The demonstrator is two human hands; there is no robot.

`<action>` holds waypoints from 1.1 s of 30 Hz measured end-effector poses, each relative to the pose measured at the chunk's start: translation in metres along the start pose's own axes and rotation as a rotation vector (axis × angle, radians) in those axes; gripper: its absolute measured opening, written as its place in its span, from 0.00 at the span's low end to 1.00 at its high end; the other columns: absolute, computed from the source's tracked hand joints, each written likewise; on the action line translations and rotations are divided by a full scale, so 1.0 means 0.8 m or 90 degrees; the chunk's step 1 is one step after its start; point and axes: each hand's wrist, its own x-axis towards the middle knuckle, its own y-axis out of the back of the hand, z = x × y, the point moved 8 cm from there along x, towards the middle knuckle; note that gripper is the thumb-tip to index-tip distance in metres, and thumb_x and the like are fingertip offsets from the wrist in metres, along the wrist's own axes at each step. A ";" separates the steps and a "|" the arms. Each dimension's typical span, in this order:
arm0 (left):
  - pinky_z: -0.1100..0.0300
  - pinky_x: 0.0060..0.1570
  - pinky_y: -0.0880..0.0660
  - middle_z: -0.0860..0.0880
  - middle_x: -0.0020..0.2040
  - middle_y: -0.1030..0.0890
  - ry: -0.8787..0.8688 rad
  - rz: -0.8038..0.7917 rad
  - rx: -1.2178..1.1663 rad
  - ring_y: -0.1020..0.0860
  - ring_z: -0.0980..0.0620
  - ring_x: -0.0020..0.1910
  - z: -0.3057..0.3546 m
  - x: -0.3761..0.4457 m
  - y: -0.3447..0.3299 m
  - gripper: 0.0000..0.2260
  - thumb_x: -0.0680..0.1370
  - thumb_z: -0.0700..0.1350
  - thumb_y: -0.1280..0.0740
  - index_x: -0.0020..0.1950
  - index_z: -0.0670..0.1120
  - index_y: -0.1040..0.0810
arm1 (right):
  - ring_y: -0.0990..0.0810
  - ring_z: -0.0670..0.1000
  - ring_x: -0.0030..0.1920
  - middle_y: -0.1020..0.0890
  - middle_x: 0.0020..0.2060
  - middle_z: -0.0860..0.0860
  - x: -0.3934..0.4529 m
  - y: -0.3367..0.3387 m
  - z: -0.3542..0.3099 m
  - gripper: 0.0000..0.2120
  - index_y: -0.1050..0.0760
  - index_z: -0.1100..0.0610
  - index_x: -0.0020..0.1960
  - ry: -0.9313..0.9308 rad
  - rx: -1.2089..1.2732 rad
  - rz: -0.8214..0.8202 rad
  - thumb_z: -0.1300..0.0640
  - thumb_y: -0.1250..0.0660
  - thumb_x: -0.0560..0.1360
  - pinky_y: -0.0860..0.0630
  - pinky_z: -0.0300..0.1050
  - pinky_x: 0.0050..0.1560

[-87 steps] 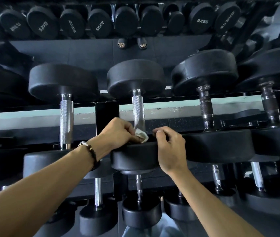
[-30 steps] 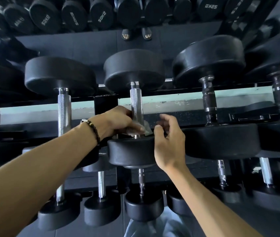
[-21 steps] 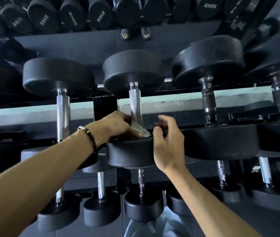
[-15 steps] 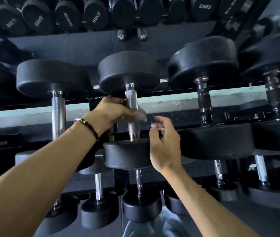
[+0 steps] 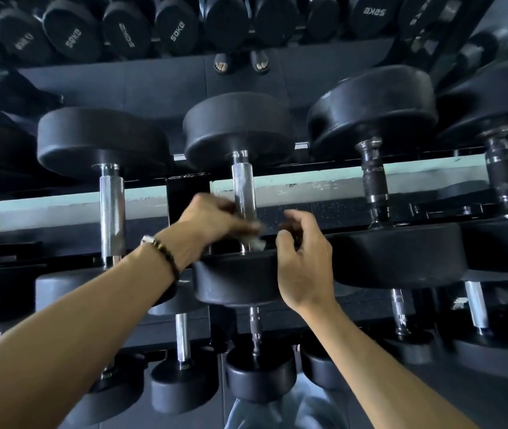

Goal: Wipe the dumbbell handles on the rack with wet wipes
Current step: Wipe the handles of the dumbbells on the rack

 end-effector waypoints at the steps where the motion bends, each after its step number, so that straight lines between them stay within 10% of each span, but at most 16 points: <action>1: 0.56 0.52 0.20 0.50 0.39 0.14 0.017 -0.033 0.063 0.15 0.51 0.42 -0.009 -0.006 -0.004 0.25 0.54 0.49 0.17 0.48 0.44 0.15 | 0.21 0.49 0.51 0.20 0.50 0.47 0.000 0.000 0.000 0.20 0.28 0.52 0.65 0.002 -0.004 0.001 0.49 0.44 0.76 0.23 0.54 0.56; 6: 0.66 0.39 0.27 0.53 0.34 0.16 0.026 -0.090 0.063 0.20 0.59 0.33 -0.015 -0.003 -0.002 0.09 0.63 0.38 0.19 0.38 0.45 0.17 | 0.21 0.47 0.53 0.20 0.51 0.47 0.001 0.001 -0.001 0.21 0.27 0.53 0.66 0.005 -0.002 0.001 0.49 0.44 0.75 0.23 0.52 0.59; 9: 0.70 0.35 0.25 0.52 0.38 0.14 0.045 -0.094 0.021 0.19 0.59 0.36 -0.026 -0.003 0.002 0.16 0.67 0.32 0.23 0.51 0.44 0.18 | 0.22 0.47 0.55 0.20 0.53 0.46 0.000 0.002 -0.003 0.22 0.27 0.54 0.66 0.006 -0.001 0.002 0.49 0.44 0.75 0.24 0.51 0.60; 13: 0.62 0.44 0.22 0.45 0.44 0.14 0.081 -0.046 0.018 0.18 0.52 0.41 -0.029 0.006 0.005 0.20 0.58 0.41 0.18 0.44 0.48 0.21 | 0.21 0.48 0.55 0.20 0.53 0.47 -0.001 0.001 -0.001 0.22 0.27 0.54 0.66 0.000 0.004 0.002 0.49 0.44 0.75 0.24 0.53 0.60; 18: 0.66 0.25 0.30 0.48 0.32 0.17 0.107 -0.055 -0.106 0.23 0.56 0.27 -0.018 0.007 -0.005 0.16 0.65 0.32 0.23 0.50 0.36 0.21 | 0.21 0.47 0.54 0.20 0.53 0.47 0.000 0.000 -0.001 0.21 0.27 0.54 0.66 -0.002 0.016 -0.004 0.50 0.43 0.75 0.23 0.48 0.59; 24: 0.57 0.43 0.19 0.39 0.43 0.16 0.049 0.010 -0.300 0.20 0.47 0.38 -0.008 0.022 0.007 0.21 0.56 0.35 0.23 0.47 0.36 0.20 | 0.21 0.44 0.51 0.19 0.51 0.47 0.001 -0.001 0.002 0.17 0.26 0.55 0.65 0.006 0.027 -0.012 0.53 0.41 0.78 0.25 0.39 0.54; 28: 0.67 0.26 0.27 0.43 0.37 0.15 0.092 -0.059 -0.171 0.23 0.53 0.28 -0.022 0.006 -0.007 0.22 0.60 0.37 0.20 0.51 0.35 0.19 | 0.21 0.46 0.45 0.19 0.48 0.49 0.001 -0.001 0.004 0.19 0.26 0.53 0.64 0.003 0.032 -0.002 0.50 0.43 0.76 0.25 0.41 0.48; 33: 0.62 0.34 0.23 0.47 0.32 0.18 -0.020 0.117 -0.341 0.25 0.55 0.25 0.022 0.039 0.024 0.15 0.64 0.34 0.21 0.47 0.34 0.20 | 0.23 0.45 0.58 0.20 0.57 0.47 0.002 0.000 0.005 0.15 0.27 0.55 0.66 0.003 0.018 -0.009 0.57 0.40 0.81 0.26 0.42 0.61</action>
